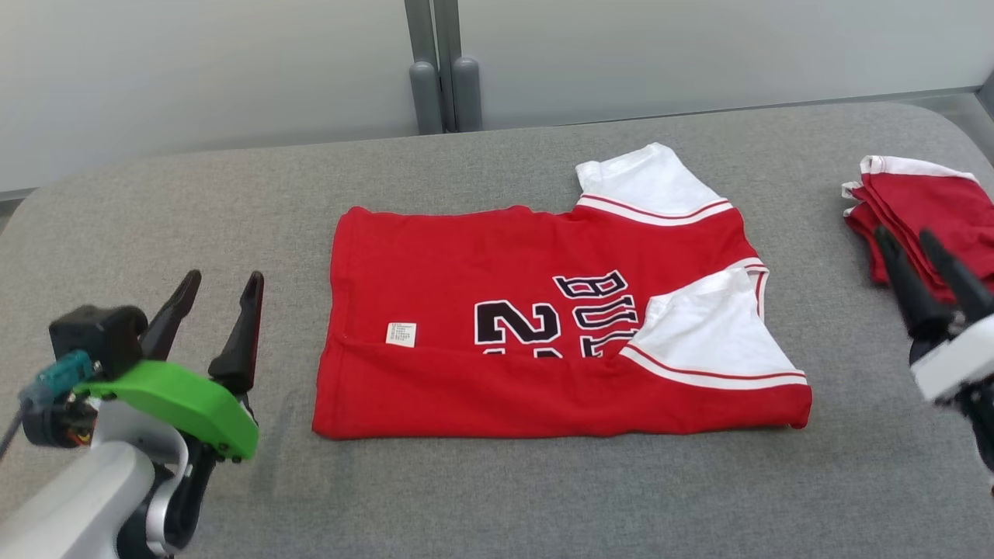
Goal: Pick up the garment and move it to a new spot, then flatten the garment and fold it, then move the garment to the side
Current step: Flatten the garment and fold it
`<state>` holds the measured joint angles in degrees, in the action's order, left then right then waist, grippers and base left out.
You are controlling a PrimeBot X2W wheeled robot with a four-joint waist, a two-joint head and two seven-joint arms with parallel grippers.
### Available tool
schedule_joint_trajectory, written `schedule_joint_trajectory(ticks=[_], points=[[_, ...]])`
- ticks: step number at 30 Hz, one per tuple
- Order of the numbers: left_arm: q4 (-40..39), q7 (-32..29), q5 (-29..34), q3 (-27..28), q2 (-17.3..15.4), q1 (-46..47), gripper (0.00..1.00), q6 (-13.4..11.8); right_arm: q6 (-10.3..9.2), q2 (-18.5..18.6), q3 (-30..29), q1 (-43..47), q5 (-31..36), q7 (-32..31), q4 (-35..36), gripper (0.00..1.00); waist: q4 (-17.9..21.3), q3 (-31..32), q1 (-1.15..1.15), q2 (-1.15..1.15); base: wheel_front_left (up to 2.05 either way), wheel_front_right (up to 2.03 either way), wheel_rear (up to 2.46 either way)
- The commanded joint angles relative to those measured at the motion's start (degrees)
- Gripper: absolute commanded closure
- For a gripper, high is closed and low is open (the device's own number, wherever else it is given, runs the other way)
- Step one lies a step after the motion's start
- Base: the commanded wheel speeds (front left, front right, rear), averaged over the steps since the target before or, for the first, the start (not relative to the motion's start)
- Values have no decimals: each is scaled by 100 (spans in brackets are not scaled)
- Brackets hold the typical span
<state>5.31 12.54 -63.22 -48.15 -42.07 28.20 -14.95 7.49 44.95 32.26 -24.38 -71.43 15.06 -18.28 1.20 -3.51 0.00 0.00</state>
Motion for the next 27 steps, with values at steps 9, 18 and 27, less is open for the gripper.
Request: schedule_joint_trajectory(ticks=[9,18,27], points=[[94,-75,279,-309,261,-1034,0,-523,0,-1067,-784,1660,1333,-353,-294,0,-4,-75,0,0,0,0,0],[1188,-1017,122,-829,765,-546,0,25,0,-1702,-870,1205,1714,-1382,-798,0,30,-250,0,0,0,0,0],[2105,-1134,-42,-846,1306,-195,0,532,0,-1946,-841,1074,1834,-1782,-983,0,35,-313,0,0,0,0,0]])
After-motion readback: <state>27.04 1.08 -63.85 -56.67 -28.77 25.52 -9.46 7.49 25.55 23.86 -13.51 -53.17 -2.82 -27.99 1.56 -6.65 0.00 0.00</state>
